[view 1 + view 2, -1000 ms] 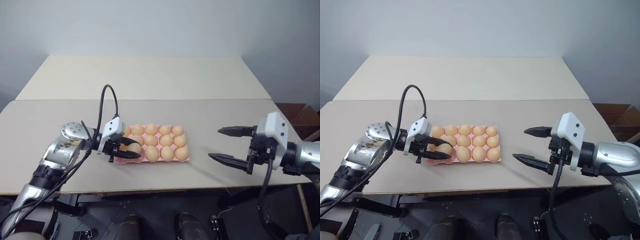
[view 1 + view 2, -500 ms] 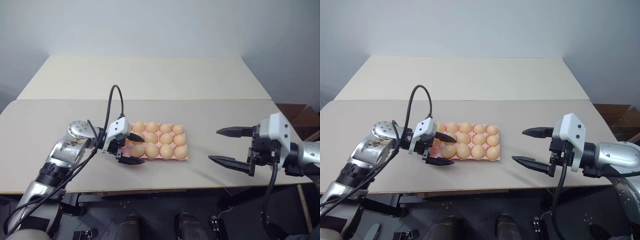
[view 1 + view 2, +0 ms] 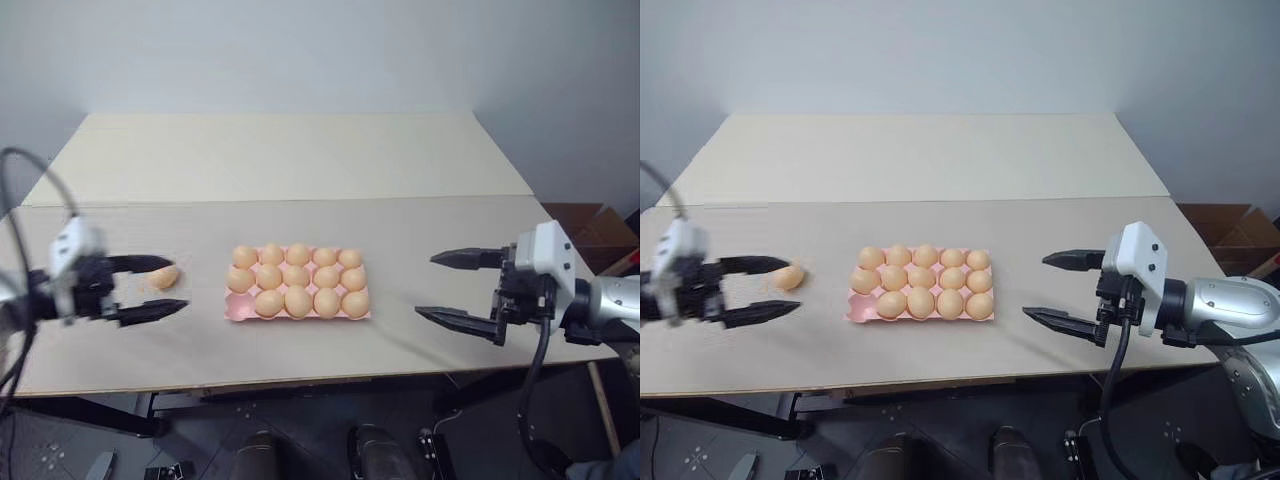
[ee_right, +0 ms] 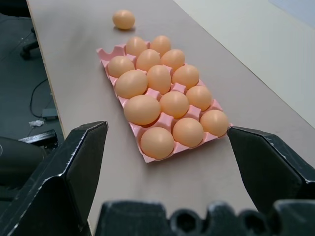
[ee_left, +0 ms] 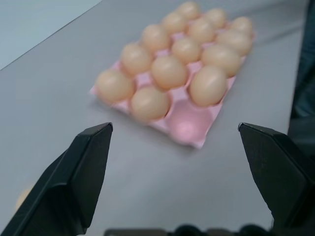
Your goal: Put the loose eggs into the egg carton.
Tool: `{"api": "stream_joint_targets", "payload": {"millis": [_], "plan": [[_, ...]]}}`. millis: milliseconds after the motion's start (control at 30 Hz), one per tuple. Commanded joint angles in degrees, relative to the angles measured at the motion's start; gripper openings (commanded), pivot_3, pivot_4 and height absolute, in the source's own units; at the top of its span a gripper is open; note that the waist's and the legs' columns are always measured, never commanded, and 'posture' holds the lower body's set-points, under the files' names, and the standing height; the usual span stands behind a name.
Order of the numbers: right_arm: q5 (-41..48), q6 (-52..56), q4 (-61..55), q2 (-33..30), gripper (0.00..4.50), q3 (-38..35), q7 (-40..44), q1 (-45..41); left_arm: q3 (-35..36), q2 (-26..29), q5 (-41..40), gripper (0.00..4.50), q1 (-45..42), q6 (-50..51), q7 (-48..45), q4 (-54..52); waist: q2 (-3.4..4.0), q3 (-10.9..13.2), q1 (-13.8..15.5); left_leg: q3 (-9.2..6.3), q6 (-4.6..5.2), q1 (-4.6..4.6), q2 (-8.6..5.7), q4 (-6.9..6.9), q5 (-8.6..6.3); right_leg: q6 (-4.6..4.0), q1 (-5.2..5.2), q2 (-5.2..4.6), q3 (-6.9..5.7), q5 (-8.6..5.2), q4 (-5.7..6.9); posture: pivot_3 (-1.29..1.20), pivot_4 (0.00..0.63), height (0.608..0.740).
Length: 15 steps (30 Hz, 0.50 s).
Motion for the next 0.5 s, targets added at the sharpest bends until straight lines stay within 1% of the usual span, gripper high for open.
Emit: {"api": "stream_joint_targets", "payload": {"millis": [33,100,167,233,367,500], "plan": [[0.0,-2.0,0.4,-0.4,4.5,-0.7,1.1,-0.7,11.2,-0.8,-0.1,4.46,8.4,1.0,1.3,-4.4,0.0,0.0,0.2,0.0,0.0,0.05,-0.03,0.0,0.0,-0.03,0.04,-0.04,0.0,-0.02,0.03,0.0,0.15,0.74],[-0.1,-2.3,0.9,-0.4,4.5,-0.4,1.5,-1.0,14.8,-2.4,-0.2,4.46,13.6,1.7,2.3,-6.2,0.02,0.0,0.5,0.04,-0.01,0.03,-0.01,0.0,0.0,-0.28,0.03,-0.06,-0.02,-0.15,0.01,0.0,0.15,0.74],[-0.5,-2.6,1.7,-0.2,4.5,0.3,1.9,-1.5,16.0,-4.6,-0.6,4.46,15.9,2.8,5.9,-8.6,0.02,0.0,0.9,0.06,-0.01,0.04,-0.01,0.0,-0.01,-0.39,0.05,-0.1,-0.01,-0.22,0.01,0.0,0.15,0.74],[-0.7,-2.7,2.1,-0.2,4.5,0.7,2.1,-2.0,16.3,-5.9,-1.4,4.46,16.9,4.1,8.5,-10.5,0.0,0.0,1.5,0.08,-0.02,0.05,-0.02,0.0,-0.01,-0.41,0.07,-0.12,-0.02,-0.24,0.0,0.0,0.15,0.74],[-0.5,-2.5,2.5,-0.6,4.5,0.8,2.5,-2.7,15.5,-8.9,-2.9,4.46,17.0,6.9,14.5,-13.6,0.0,0.0,1.6,0.09,-0.02,0.05,-0.02,0.0,0.0,-0.42,0.07,-0.1,-0.01,-0.23,-0.01,0.0,0.15,0.74],[-0.4,-2.3,2.5,-0.9,4.5,0.5,2.8,-2.8,15.6,-9.6,-3.9,4.46,17.8,8.8,17.3,-15.2,-0.01,0.0,1.4,0.09,-0.06,0.02,-0.04,0.0,-0.04,-0.51,0.04,-0.05,0.0,-0.1,-0.01,0.0,0.15,0.74]]}}
